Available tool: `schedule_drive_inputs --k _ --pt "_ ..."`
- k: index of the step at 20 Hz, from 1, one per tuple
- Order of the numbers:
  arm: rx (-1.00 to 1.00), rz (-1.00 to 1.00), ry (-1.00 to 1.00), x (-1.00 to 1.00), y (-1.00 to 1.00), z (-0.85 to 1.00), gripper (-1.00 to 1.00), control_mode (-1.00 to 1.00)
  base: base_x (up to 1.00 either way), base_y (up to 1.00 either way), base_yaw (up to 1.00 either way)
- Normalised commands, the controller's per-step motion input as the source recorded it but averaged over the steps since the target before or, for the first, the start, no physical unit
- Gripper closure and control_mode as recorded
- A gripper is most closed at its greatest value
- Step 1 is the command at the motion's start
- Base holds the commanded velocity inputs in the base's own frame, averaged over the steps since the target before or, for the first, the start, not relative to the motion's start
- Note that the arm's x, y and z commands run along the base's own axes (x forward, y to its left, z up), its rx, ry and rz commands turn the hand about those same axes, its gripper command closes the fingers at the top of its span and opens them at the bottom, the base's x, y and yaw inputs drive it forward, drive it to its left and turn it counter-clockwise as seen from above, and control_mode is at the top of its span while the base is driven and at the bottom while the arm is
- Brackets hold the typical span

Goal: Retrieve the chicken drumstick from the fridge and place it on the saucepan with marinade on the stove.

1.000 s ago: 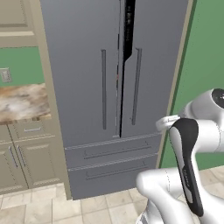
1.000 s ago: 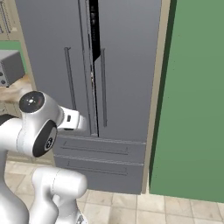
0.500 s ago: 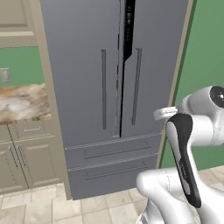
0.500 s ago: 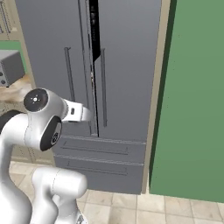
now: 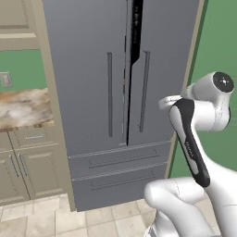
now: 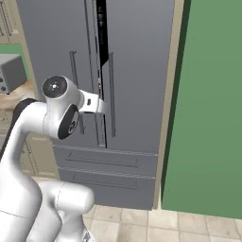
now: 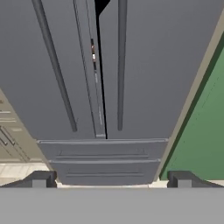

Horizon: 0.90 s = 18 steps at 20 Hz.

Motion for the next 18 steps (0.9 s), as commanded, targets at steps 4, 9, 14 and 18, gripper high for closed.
schedule_drive_inputs --k 4,9,14,18 --pt "0.0 0.0 -0.06 0.44 -0.09 0.0 -1.0 -1.0 0.0 0.0 0.0" --pt "0.0 0.0 -0.15 0.41 0.0 -0.06 -1.0 -1.0 0.0 0.0 0.0" --pt "0.0 0.0 -0.22 0.41 0.0 -0.1 -1.0 -1.0 0.0 0.0 0.0" --pt "0.0 -0.01 -0.02 0.27 0.0 0.0 -1.0 -1.0 0.0 0.0 0.0"
